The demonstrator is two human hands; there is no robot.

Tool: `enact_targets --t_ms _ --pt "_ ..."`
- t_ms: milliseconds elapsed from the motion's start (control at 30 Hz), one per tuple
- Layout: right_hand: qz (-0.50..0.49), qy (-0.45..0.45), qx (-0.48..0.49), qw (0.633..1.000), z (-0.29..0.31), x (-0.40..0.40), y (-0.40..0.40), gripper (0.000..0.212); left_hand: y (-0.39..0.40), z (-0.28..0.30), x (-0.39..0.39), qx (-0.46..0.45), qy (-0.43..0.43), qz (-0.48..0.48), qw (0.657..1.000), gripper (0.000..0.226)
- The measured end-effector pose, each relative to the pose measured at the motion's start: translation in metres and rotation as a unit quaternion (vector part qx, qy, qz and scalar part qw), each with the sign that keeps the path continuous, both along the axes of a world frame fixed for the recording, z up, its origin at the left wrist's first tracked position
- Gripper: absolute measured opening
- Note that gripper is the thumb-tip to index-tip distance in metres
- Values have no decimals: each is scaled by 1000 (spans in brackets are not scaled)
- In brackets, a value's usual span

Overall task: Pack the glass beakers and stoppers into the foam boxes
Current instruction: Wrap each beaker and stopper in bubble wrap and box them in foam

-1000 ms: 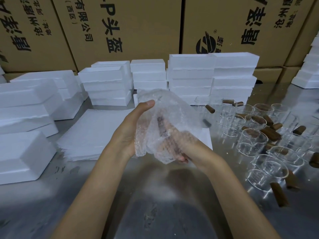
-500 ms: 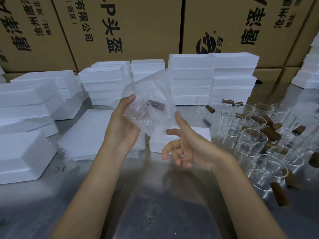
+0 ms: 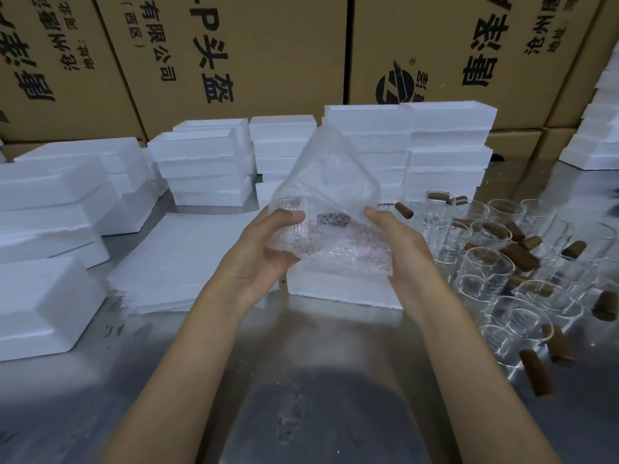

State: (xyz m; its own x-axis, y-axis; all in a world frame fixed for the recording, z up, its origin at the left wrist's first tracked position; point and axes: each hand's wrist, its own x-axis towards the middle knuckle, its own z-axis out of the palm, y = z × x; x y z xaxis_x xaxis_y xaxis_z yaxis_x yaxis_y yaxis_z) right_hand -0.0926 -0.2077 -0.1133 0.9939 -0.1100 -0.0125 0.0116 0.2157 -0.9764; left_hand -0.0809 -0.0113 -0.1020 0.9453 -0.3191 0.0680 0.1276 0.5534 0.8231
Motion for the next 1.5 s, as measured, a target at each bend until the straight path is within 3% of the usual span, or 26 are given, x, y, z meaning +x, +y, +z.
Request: enact_targets --t_ms 100,233,400,533,633,733,833,1000,1133,1233,1300,1333,1400,1500 --pt "-17 -26 34 999 -3 4 -3 8 4 0 0 37 -9 -14 999 41" --pt "5 -47 111 993 -4 7 -9 11 11 -2 0 130 -43 -59 989 52" --pt "33 -49 123 991 -1 4 -9 17 11 -2 -1 205 -81 -82 972 72" --pt "103 -63 123 985 4 -4 -13 26 11 -3 -2 235 -96 -101 962 68" --pt "106 -51 75 990 2 -4 -22 19 13 -3 -3 263 -104 -121 951 64" --pt "80 -21 30 996 -1 1 -26 11 15 -2 -5 333 -122 -136 925 64" --pt "35 -60 25 997 -2 1 -25 12 12 -2 -8 404 -139 -152 891 61" --pt "68 -106 56 990 2 -1 -23 13 5 -2 -12 488 -154 -163 844 64" --pt "74 -125 77 986 7 -5 -23 21 7 5 -14 475 -159 -122 857 54" --pt "90 -160 96 978 11 -7 -22 11 10 6 -13 490 -150 -62 857 44" --pt "97 -173 97 975 12 -8 -17 10 9 4 -9 505 -127 -13 854 56" --pt "101 -177 90 975 12 -9 -13 11 8 1 -7 505 -118 4 855 59" --pt "112 -183 46 976 11 -11 0 11 0 -5 -6 504 -135 31 853 36" --pt "111 -177 -119 971 4 -15 21 12 -12 -7 -9 482 -205 -17 852 24"
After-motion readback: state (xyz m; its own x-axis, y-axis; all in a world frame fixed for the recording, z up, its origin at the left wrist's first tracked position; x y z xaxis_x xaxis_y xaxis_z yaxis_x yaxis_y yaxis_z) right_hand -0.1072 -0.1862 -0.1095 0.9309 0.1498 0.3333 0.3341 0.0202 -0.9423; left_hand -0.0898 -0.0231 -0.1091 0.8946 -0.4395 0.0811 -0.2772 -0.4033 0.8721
